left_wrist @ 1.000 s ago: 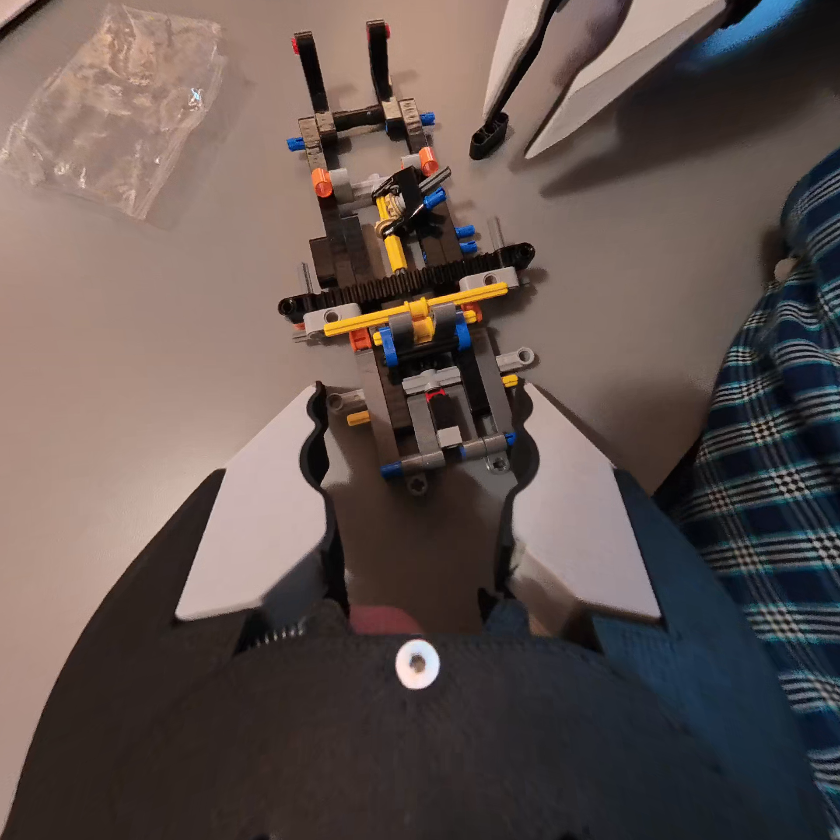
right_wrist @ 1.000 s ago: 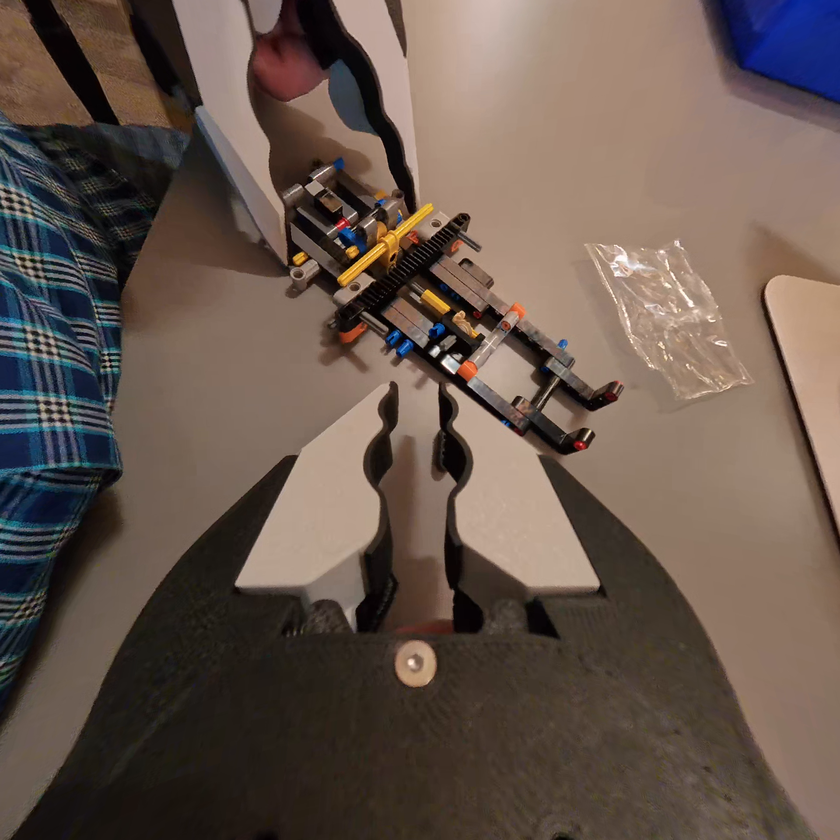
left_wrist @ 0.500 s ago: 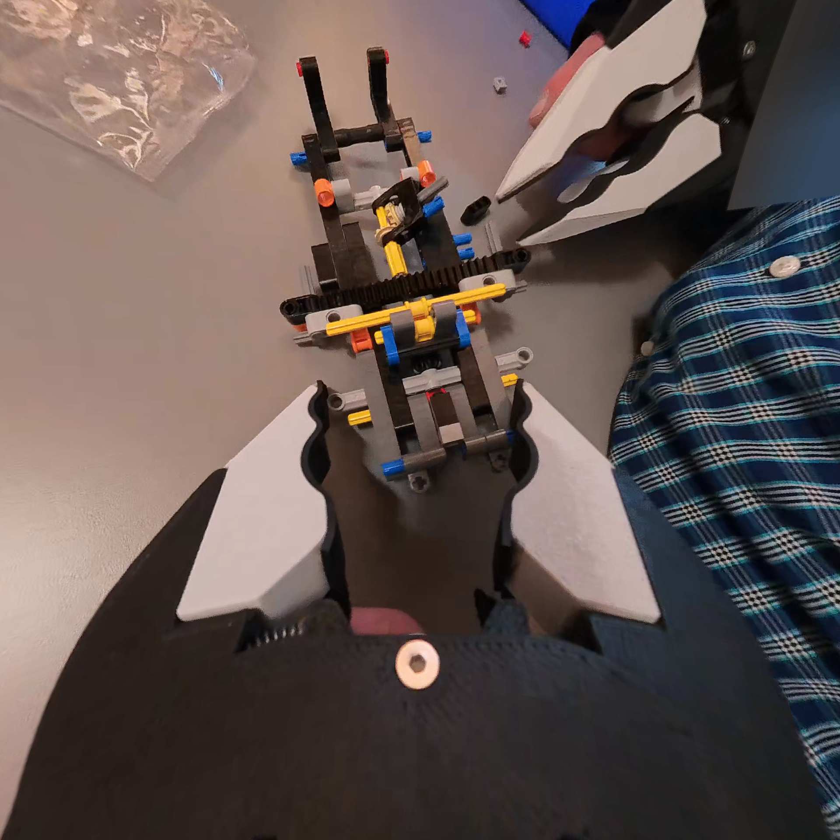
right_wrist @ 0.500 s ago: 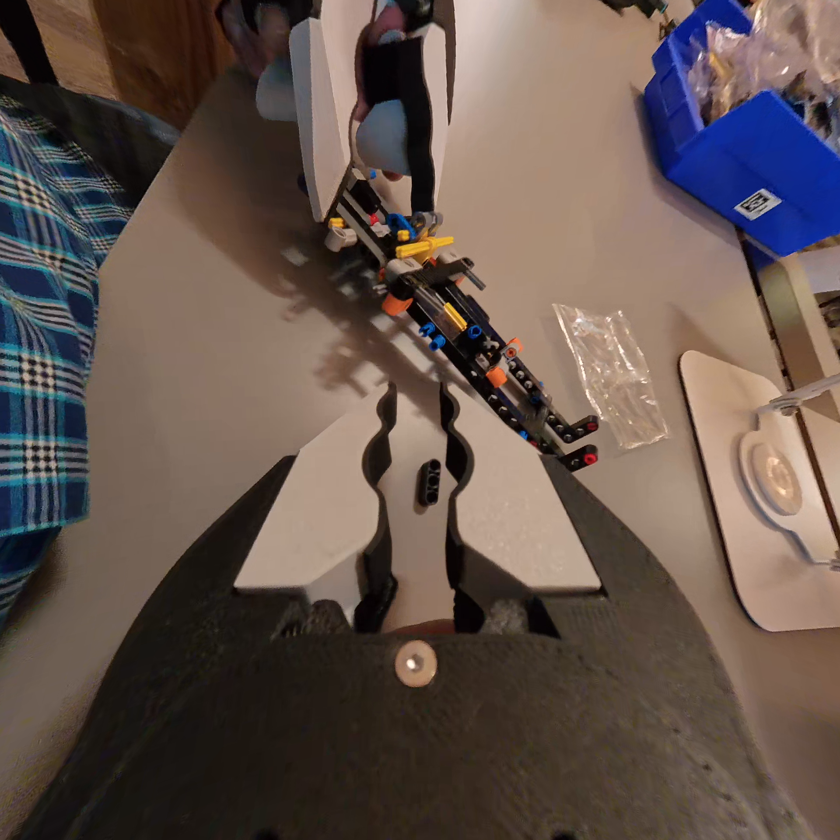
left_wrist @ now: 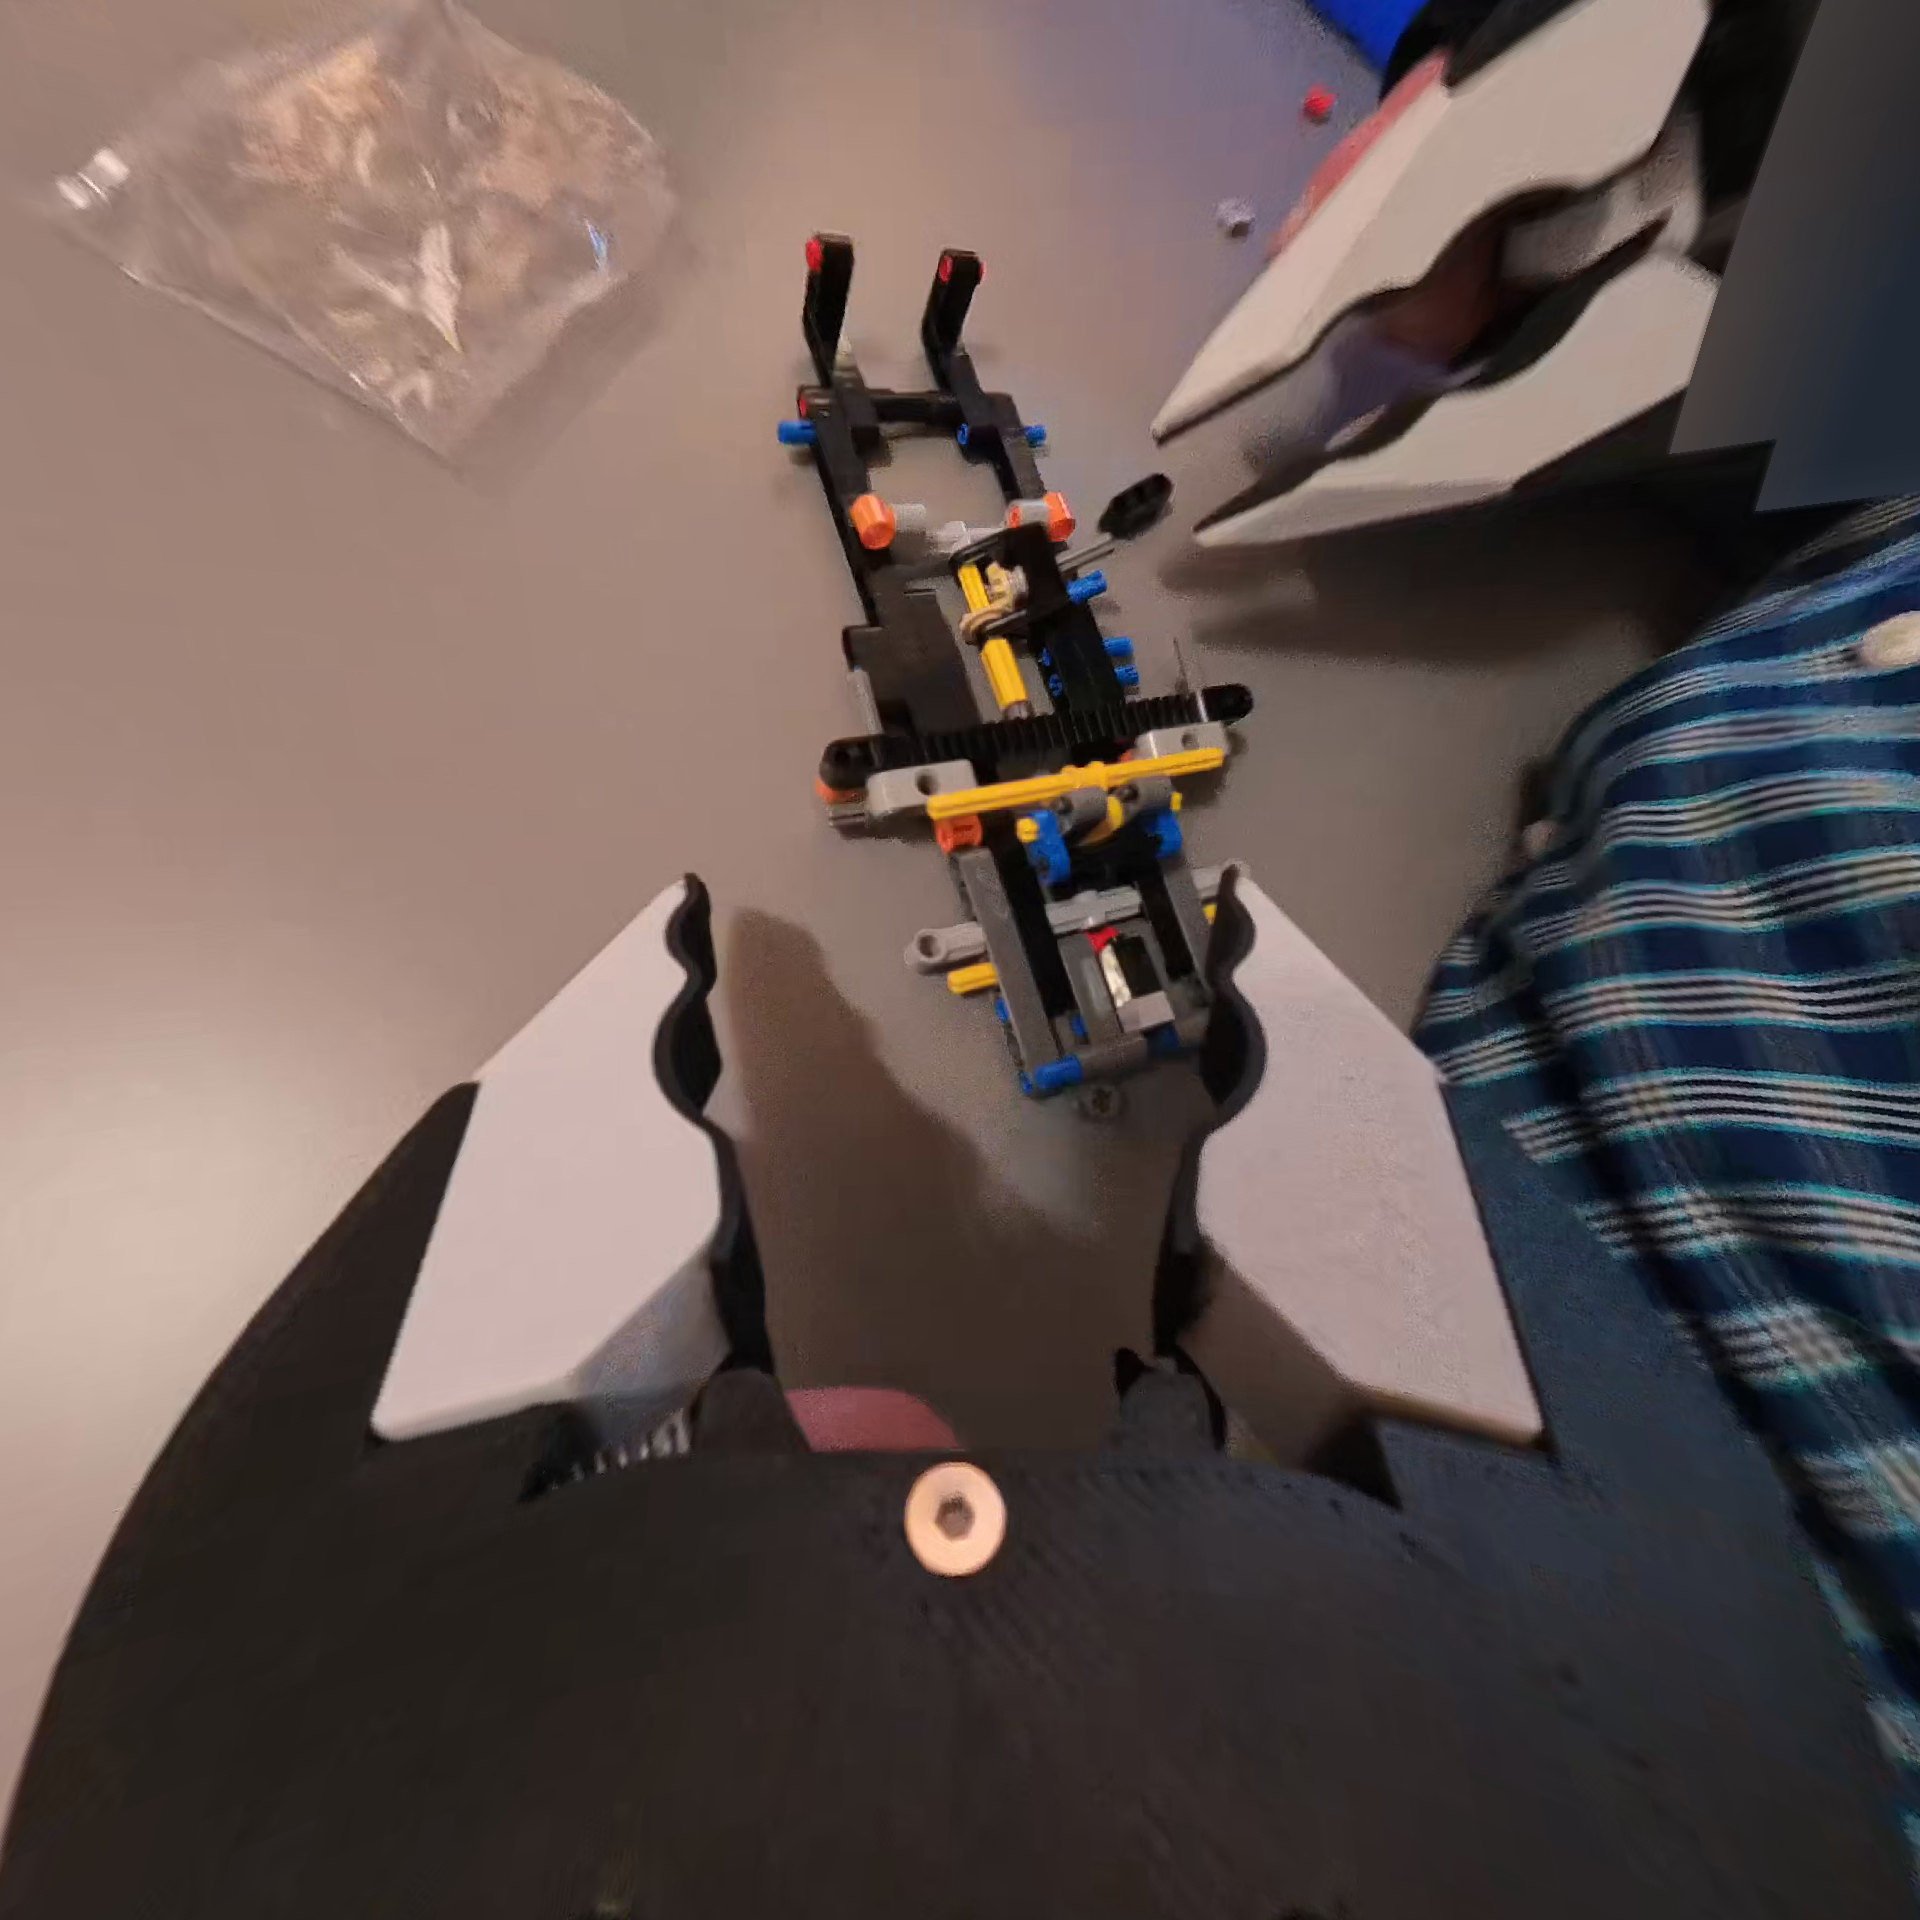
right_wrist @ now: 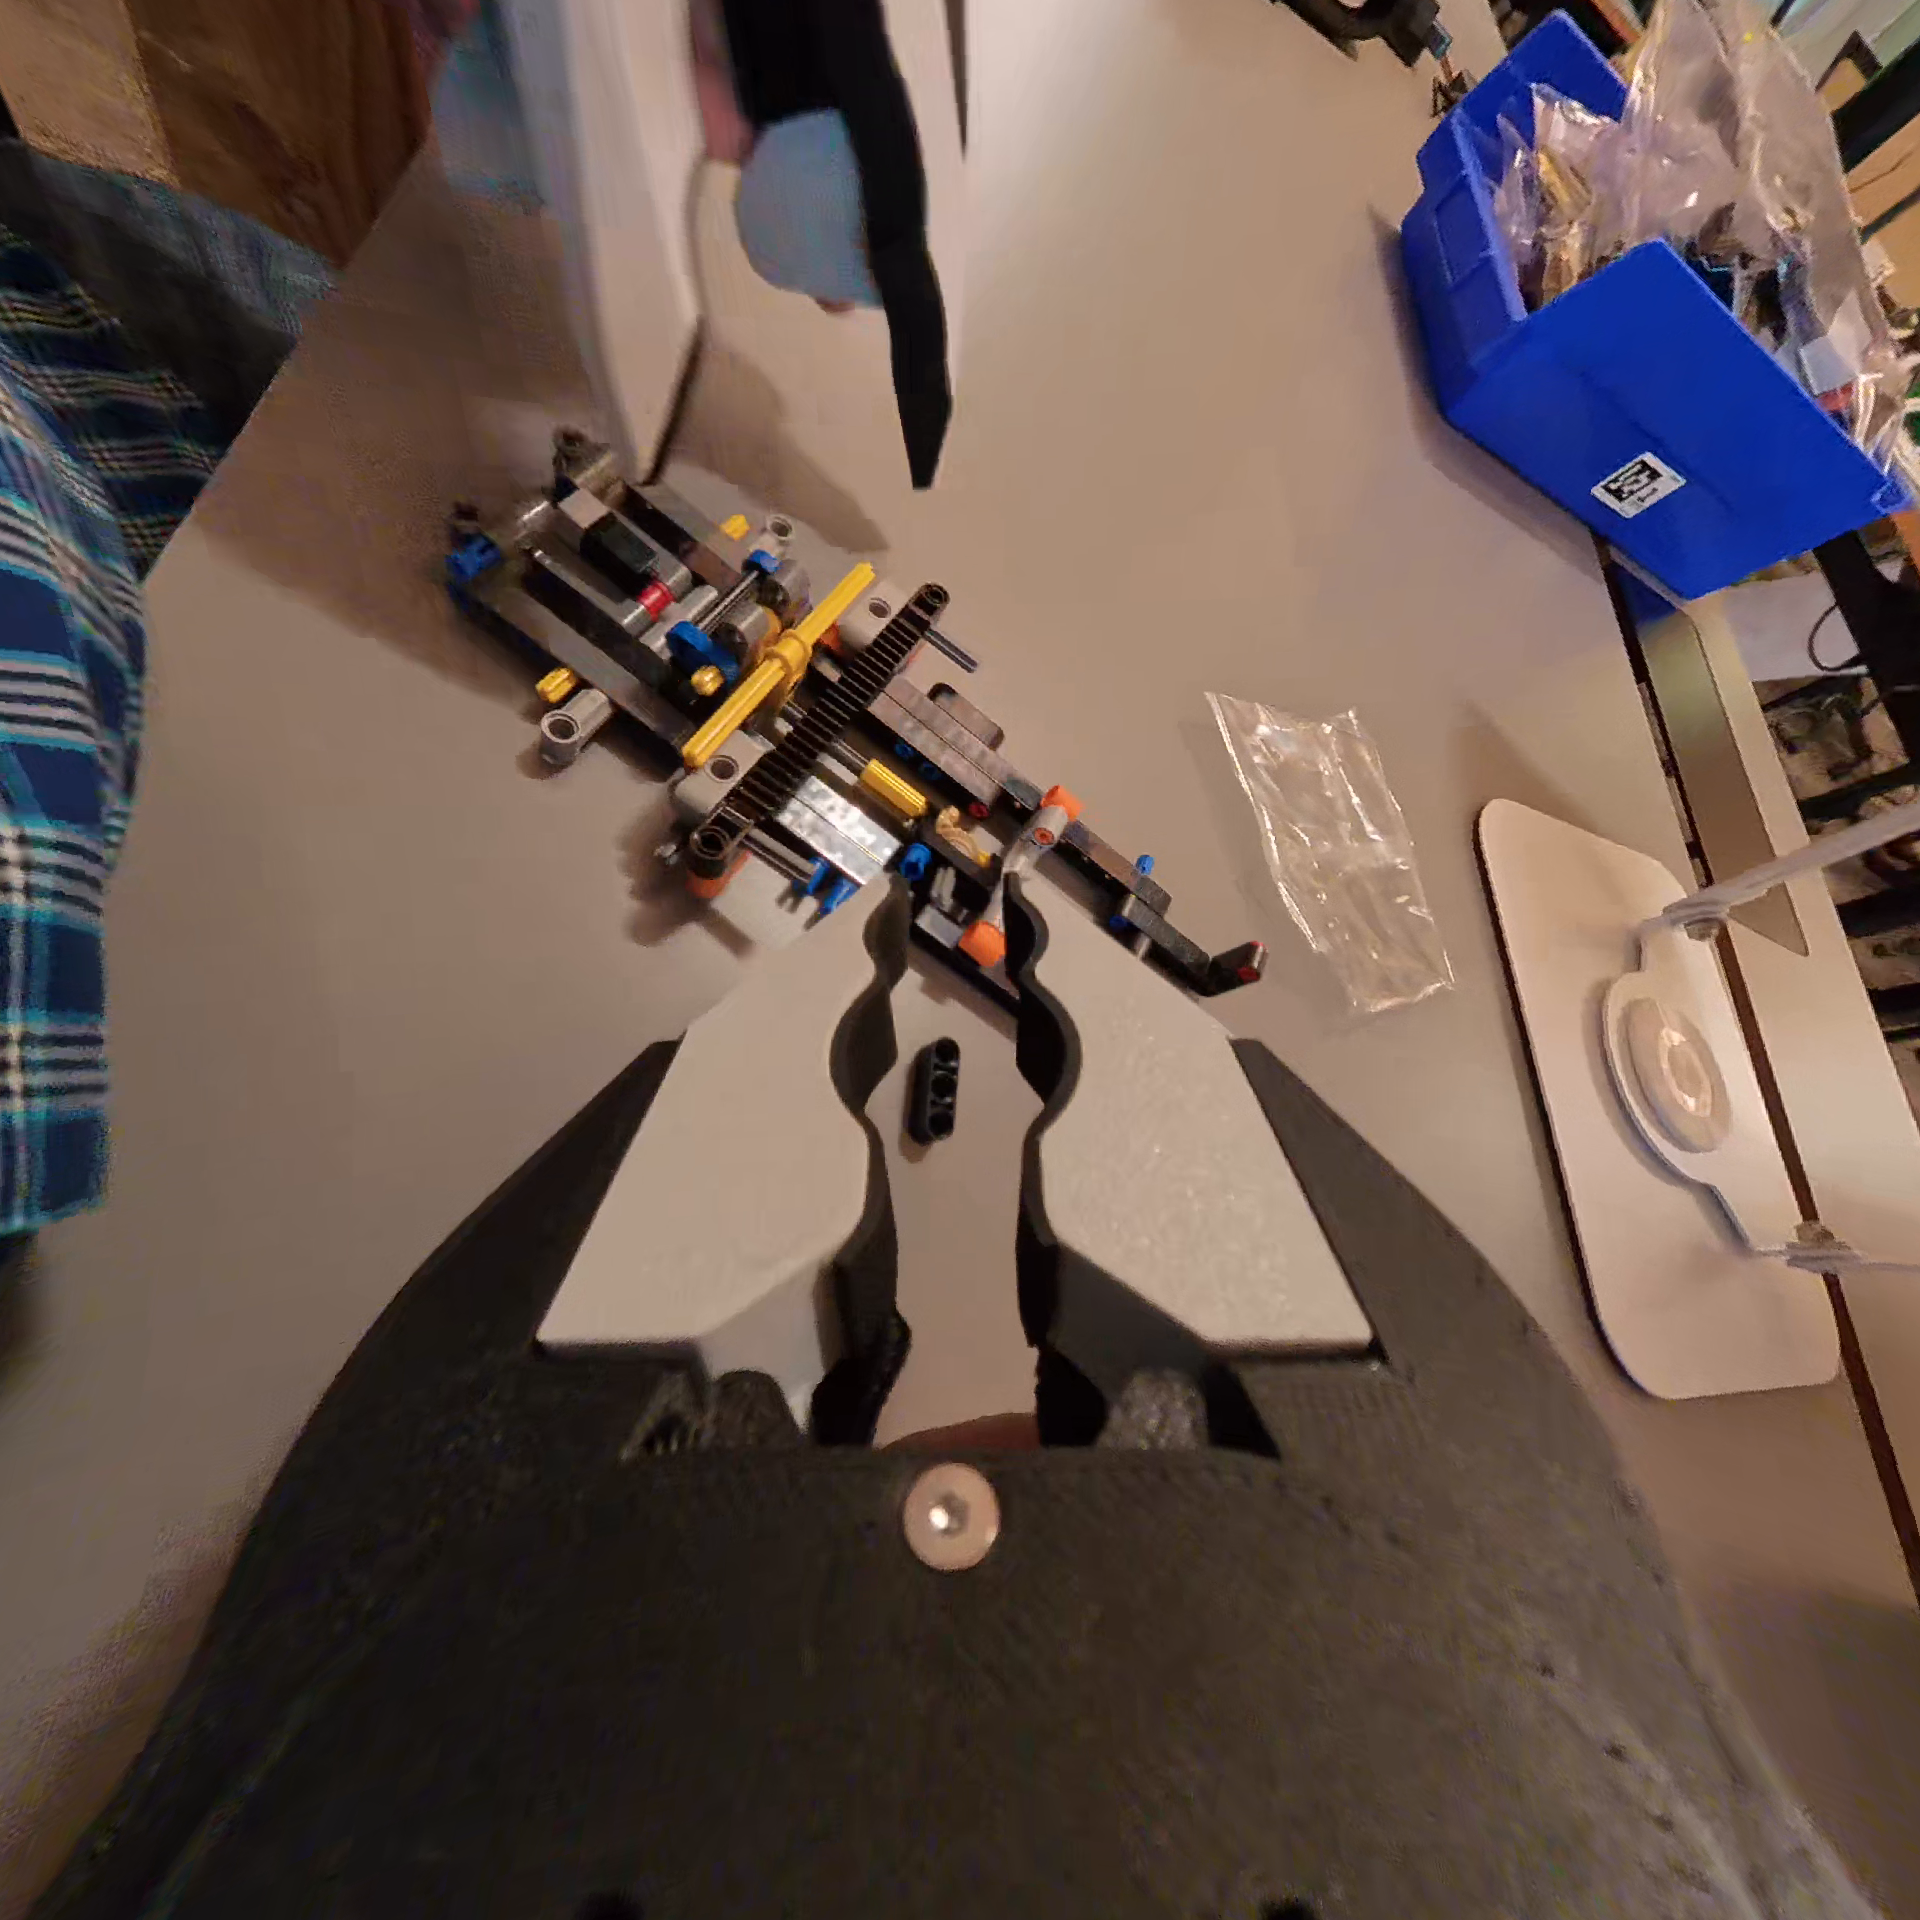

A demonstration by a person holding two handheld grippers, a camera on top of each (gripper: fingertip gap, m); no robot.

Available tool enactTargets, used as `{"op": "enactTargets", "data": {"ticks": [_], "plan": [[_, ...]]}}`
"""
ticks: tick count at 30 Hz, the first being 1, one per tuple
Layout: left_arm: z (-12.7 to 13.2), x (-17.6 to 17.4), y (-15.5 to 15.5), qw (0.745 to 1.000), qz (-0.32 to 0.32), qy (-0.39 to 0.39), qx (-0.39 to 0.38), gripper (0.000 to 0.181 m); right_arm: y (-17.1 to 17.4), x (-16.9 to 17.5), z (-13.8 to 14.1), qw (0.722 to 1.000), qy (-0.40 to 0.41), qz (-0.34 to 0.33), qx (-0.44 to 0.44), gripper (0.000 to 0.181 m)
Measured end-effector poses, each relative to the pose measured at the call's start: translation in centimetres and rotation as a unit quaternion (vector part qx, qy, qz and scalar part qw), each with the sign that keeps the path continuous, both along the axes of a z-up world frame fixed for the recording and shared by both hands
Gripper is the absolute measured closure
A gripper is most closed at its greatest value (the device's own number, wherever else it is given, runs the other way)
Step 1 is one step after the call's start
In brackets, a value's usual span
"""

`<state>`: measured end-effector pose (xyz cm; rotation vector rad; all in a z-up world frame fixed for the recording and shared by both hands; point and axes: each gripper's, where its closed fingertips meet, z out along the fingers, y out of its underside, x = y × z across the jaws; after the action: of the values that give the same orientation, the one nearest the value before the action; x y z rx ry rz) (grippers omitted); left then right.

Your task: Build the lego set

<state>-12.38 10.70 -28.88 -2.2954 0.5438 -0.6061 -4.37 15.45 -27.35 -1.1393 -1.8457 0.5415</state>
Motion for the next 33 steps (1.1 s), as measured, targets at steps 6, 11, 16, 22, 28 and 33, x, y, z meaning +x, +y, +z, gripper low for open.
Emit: {"op": "enactTargets", "data": {"ticks": [6, 11, 16, 22, 28, 33], "plan": [[-1.7, 2.5, -1.7, 0.984, 0.008, 0.166, 0.065, 0.08, -0.1, 0.3, -0.2, 1.0, -0.006, 0.004, 0.001, 0.166], [-2.7, 3.3, -1.1, 0.987, 0.016, 0.154, 0.054, 0.108, -0.2, 0.4, -0.5, 1.0, -0.014, 0.007, 0.014, 0.166], [-2.7, 2.5, -0.9, 0.991, 0.006, 0.129, 0.04, 0.116, -0.2, 0.4, -0.8, 1.0, -0.017, 0.01, 0.015, 0.166], [-1.9, 2.0, -0.9, 0.999, -0.024, 0.036, 0.001, 0.116, -0.1, 0.2, -0.8, 0.999, -0.015, 0.013, 0.026, 0.164], [-0.9, 1.3, -1.0, 0.996, -0.056, -0.055, -0.04, 0.115, 0.0, -0.5, -0.7, 0.997, -0.015, 0.018, 0.075, 0.161], [-0.3, 0.9, -0.9, 0.988, -0.071, -0.121, -0.067, 0.115, -0.8, -2.1, 0.2, 0.99, 0.008, 0.035, 0.14, 0.159]]}}
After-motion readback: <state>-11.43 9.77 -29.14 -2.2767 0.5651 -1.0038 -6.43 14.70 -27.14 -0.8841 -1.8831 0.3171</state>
